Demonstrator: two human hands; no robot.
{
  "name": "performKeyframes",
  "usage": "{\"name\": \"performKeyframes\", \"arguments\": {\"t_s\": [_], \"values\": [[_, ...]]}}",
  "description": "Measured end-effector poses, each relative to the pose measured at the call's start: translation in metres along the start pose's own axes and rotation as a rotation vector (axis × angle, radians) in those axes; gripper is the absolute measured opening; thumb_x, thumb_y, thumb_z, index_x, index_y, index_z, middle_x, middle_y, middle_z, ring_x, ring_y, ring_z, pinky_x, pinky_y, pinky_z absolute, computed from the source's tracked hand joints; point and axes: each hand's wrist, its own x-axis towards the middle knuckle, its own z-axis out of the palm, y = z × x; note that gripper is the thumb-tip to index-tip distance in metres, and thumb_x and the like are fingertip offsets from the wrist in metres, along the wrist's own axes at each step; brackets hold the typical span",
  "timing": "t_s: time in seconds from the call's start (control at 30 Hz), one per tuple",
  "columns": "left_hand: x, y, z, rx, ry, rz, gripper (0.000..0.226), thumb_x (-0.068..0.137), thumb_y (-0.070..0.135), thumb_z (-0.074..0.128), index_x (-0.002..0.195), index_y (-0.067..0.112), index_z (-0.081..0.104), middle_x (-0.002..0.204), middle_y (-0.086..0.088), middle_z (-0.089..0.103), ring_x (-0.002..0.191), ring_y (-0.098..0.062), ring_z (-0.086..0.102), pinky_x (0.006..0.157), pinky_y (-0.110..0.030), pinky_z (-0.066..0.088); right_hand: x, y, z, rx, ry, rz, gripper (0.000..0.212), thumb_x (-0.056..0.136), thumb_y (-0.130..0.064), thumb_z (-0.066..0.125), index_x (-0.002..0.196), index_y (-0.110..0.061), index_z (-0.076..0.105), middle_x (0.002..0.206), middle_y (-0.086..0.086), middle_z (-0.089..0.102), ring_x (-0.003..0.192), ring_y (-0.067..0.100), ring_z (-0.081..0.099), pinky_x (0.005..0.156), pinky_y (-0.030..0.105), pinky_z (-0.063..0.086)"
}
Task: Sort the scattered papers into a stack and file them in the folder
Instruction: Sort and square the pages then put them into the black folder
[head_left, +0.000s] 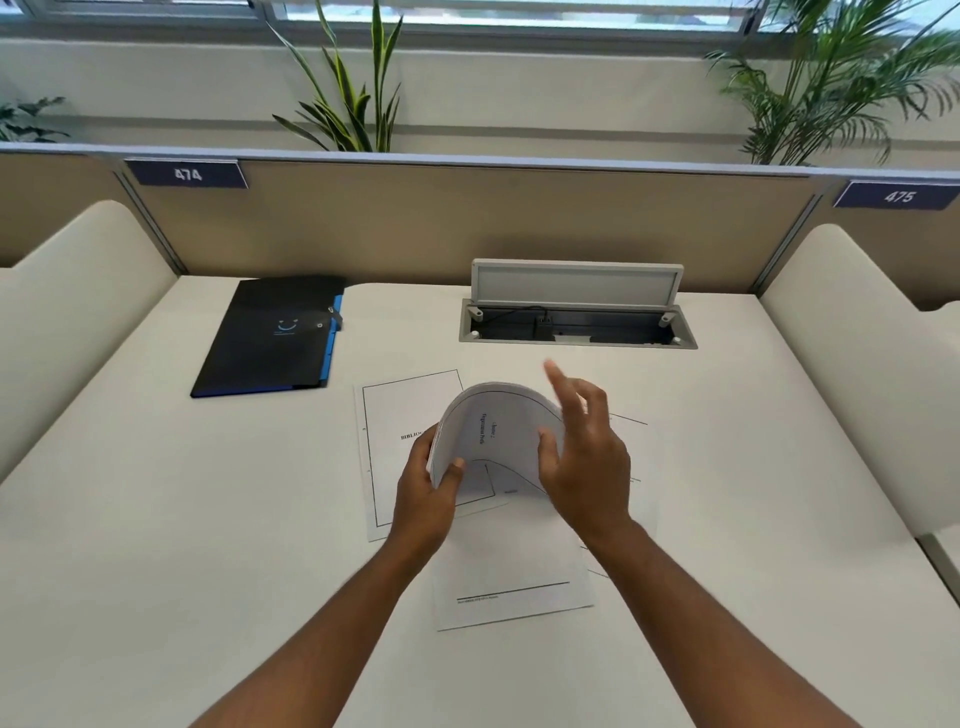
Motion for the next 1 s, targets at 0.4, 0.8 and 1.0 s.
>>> {"name": "performKeyframes", "arguments": {"t_s": [0.4, 0.8, 1.0], "values": [[0.003, 0.002, -0.005, 0.04, -0.039, 0.058, 0.046, 0.098, 0.017, 0.061, 0.129, 0.045, 0.042, 0.116, 0.03, 0.052, 0.111, 0.006, 0.05, 0.077, -0.011, 0.05, 0.021, -0.01, 0.001, -0.422, -0.318, 0.07, 0.099, 0.086, -0.019, 0.073, 0.161, -0.046, 0.014, 0.127, 0.007, 0.052, 0.074, 0.018, 0.056, 0.059, 0.029, 0.053], [0.008, -0.001, -0.006, 0.019, -0.035, 0.069, 0.045, 0.099, 0.01, 0.056, 0.119, 0.049, 0.048, 0.118, 0.029, 0.056, 0.106, 0.019, 0.051, 0.083, -0.009, 0.047, 0.025, -0.018, -0.001, -0.414, -0.367, 0.073, 0.093, 0.092, -0.029, 0.069, 0.159, -0.05, 0.008, 0.128, 0.006, 0.049, 0.087, 0.022, 0.061, 0.065, 0.033, 0.058], [0.01, -0.004, -0.008, 0.025, -0.025, 0.082, 0.041, 0.1, 0.007, 0.053, 0.124, 0.041, 0.051, 0.119, 0.024, 0.058, 0.107, 0.016, 0.053, 0.092, -0.016, 0.047, 0.032, -0.019, 0.001, -0.375, -0.333, 0.062, 0.09, 0.092, -0.023, 0.068, 0.16, -0.048, 0.015, 0.115, 0.001, 0.054, 0.073, 0.017, 0.056, 0.058, 0.03, 0.055]]}}
